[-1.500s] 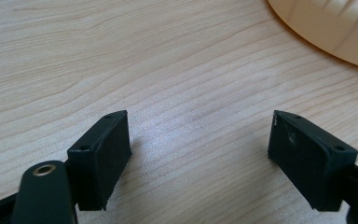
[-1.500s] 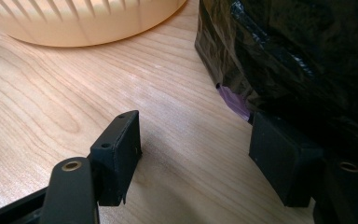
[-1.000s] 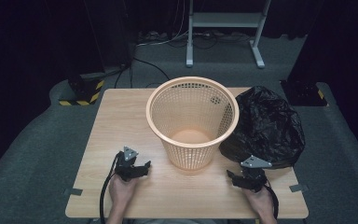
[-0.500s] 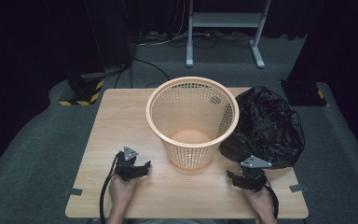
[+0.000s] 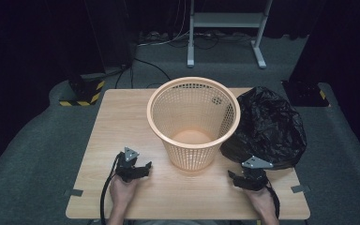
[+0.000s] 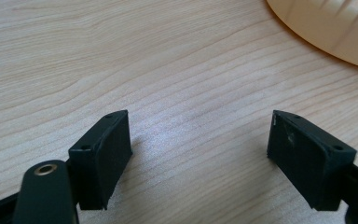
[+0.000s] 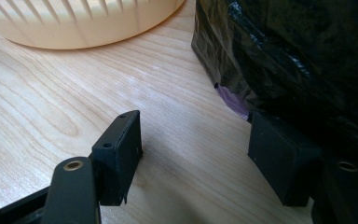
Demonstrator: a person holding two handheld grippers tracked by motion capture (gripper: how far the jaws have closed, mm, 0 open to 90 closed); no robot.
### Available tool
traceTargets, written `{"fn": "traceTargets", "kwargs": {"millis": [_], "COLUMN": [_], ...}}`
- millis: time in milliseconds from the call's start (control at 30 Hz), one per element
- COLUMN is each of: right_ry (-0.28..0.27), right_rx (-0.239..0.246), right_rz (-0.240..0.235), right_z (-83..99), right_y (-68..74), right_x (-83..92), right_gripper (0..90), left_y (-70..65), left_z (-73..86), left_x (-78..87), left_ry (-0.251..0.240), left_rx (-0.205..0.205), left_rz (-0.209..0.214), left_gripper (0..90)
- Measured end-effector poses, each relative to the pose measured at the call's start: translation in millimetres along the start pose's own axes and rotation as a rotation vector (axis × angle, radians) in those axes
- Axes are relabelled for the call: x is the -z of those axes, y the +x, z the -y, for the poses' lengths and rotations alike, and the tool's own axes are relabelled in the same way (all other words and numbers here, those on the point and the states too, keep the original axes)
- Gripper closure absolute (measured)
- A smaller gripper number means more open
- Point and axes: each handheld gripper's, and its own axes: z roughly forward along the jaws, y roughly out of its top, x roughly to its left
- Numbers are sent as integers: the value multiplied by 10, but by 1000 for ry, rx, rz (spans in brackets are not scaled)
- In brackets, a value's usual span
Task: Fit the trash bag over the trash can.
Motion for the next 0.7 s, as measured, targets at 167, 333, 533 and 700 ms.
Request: {"fn": "traceTargets", "kwargs": {"millis": [167, 333, 533, 700], "right_ry": [8, -3, -25, -60], "right_rx": [-19, 12, -1, 19], "right_rz": [20, 28, -5, 29], "right_z": [-7, -6, -6, -20], "right_y": [-13, 13, 42, 78], "right_x": [-13, -5, 47, 129], "right_gripper": [270, 299, 317, 323], "left_y": [0, 0, 0, 2], "left_z": [0, 0, 0, -1], "left_x": [-1, -1, -1, -1], "left_ry": [0, 0, 0, 0], "left_rx": [1, 0, 0, 1], "left_rz": [1, 1, 1, 2], "left_gripper": [215, 215, 215, 215]}}
